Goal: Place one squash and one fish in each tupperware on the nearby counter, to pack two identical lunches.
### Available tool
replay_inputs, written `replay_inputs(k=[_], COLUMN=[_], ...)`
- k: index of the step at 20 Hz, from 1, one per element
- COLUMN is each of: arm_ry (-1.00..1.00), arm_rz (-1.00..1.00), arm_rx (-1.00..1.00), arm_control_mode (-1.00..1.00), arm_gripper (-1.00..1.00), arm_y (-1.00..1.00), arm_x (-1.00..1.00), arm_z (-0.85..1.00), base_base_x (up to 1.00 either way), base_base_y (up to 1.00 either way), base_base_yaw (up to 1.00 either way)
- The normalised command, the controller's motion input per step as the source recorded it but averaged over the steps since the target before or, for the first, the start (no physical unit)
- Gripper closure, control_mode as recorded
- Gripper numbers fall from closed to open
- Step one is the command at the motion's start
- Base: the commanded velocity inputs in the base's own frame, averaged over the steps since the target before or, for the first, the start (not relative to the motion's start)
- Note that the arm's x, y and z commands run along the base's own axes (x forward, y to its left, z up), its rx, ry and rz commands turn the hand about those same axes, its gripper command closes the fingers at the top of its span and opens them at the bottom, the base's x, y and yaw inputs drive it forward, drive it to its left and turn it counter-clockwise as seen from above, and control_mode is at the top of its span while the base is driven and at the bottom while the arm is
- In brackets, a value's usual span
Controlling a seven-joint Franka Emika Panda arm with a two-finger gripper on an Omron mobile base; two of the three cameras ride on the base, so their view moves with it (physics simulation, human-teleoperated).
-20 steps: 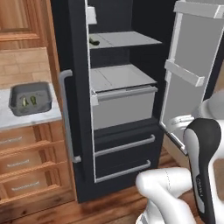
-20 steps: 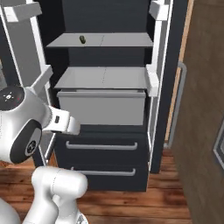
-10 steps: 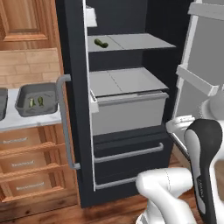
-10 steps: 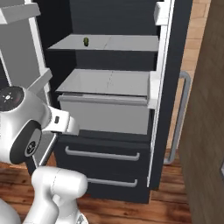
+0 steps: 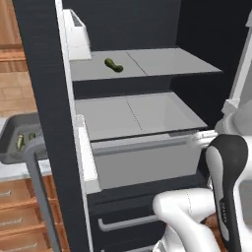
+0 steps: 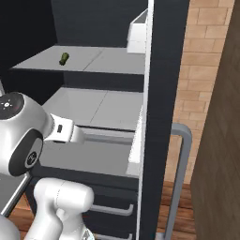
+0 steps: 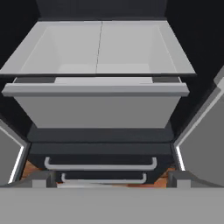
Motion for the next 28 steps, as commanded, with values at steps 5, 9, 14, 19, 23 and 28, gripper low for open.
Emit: replay_inputs(k=[5,9,14,19,23,28], arm_ry=[0.0,0.0,-0.01,-0.06,-0.07,-0.01], arm_rz=[0.0,0.03,0.0,0.0,0.0,0.01], arm_rx=[0.0,0.0,0.0,0.0,0.0,0.01], arm_control_mode=[1.0,-1.0,-1.0,-1.0,-1.0,-1.0], arm_gripper=[-1.0,-1.0,-1.0,-1.0,-1.0,-1.0], arm_y=[0.0,0.03,0.1,0.38,0.55,0.34], arm_x=[0.0,0.0,0.01,0.17,0.51,0.93], arm_z=[0.0,0.06,0.52,0.72,0.69,0.28], base_base_x=[0.77,0.02,0.0,0.0,0.0,0.0], base_base_y=[-0.29,0.0,0.0,0.0,0.0,0.0], base_base_yaw=[0.06,0.01,0.0,0.0,0.0,0.0])
